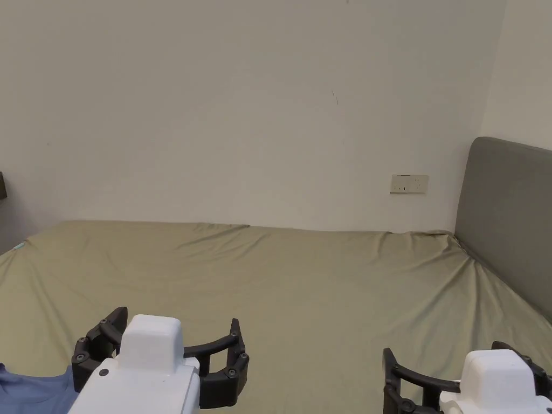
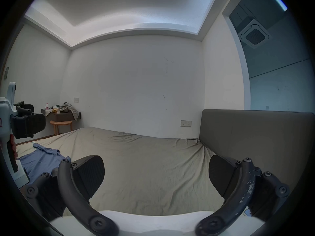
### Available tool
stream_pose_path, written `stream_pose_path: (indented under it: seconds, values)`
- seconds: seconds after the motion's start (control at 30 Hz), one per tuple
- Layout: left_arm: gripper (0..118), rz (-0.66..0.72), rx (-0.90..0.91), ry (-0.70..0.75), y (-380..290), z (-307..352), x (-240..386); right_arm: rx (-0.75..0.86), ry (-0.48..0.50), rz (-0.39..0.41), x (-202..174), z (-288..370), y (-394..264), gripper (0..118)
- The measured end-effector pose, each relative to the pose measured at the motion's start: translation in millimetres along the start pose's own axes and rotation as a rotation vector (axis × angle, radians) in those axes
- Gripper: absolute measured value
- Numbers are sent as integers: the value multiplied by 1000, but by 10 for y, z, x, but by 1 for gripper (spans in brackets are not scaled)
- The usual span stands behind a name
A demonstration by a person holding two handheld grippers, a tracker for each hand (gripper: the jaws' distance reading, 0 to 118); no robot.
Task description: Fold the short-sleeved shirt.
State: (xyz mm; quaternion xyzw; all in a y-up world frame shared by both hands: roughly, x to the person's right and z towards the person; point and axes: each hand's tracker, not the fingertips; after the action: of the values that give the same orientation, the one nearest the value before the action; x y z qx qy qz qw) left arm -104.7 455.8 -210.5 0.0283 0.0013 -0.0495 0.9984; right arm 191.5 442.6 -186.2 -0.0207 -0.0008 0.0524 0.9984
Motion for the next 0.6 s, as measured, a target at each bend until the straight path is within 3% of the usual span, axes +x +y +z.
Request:
stream_pose_path:
  seconds: [0.6]
  values:
    - [118,-2,12,2,20,15,6,15,1,12,-40,19,22,118]
